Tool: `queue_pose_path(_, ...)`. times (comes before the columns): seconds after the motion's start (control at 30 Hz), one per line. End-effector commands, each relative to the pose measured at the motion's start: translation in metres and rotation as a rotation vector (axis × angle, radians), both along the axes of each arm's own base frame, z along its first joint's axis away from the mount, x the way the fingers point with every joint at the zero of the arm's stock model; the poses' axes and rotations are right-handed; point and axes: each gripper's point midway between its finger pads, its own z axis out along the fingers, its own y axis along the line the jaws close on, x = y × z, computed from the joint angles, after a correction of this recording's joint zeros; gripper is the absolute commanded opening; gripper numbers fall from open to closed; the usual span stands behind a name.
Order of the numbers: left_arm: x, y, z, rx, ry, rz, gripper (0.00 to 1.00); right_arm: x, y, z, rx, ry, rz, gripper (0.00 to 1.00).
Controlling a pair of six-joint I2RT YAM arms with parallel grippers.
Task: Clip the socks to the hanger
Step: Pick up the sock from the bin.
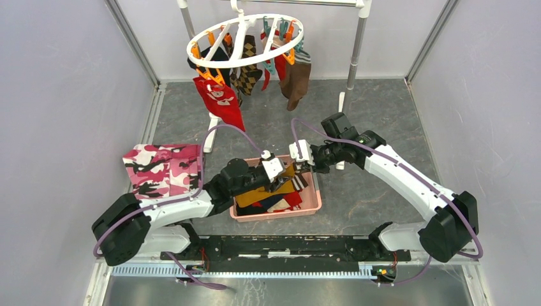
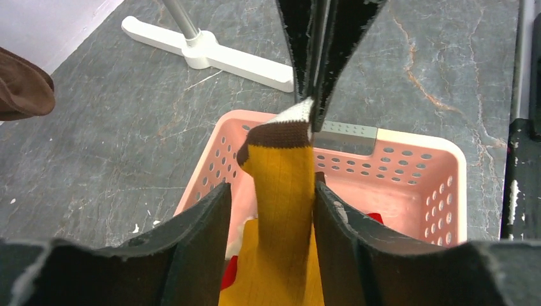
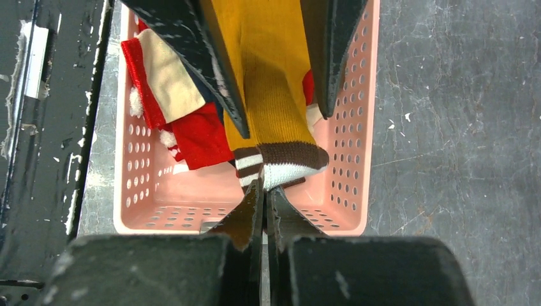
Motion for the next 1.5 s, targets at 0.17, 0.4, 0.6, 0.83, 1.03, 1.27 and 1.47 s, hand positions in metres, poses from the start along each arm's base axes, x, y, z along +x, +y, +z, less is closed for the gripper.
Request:
queue_pose_path(0.17,0.012,-0.016,0.030,-0.072,-0.086,-0.003,0.30,-0.007,0.010,0.021,0.059,0.006,0.059,0.02)
queue_pose_path(0.4,0.003,-0.007,0.034,-0.209,0.046,-0.031,0.02,0.024,-0.006,0.041,0.104,-0.038,-0.087,0.26)
queue_pose_path(0.6,-0.013,0.014,0.056,-0.460,0.278,-0.125,0.02,0.033,-0.020,0.052,0.222,-0.032,-0.156,0.55)
queue_pose_path(0.83,-0.021,0.025,0.074,-0.625,0.429,-0.171,0.02,0.000,-0.007,0.050,0.393,0.065,0.008,0.72)
queue_pose_path(1.03,-0.031,0.021,0.085,-0.632,0.428,-0.257,0.02,0.009,-0.002,0.043,0.446,0.050,-0.030,0.74)
queue_pose_path(1.27,-0.038,0.016,0.082,-0.617,0.450,-0.321,0.02,0.009,0.015,0.046,0.476,0.066,-0.033,0.67)
queue_pose_path(1.47,-0.041,0.015,0.084,-0.629,0.459,-0.352,0.02,0.005,0.026,0.047,0.456,0.086,-0.008,0.45)
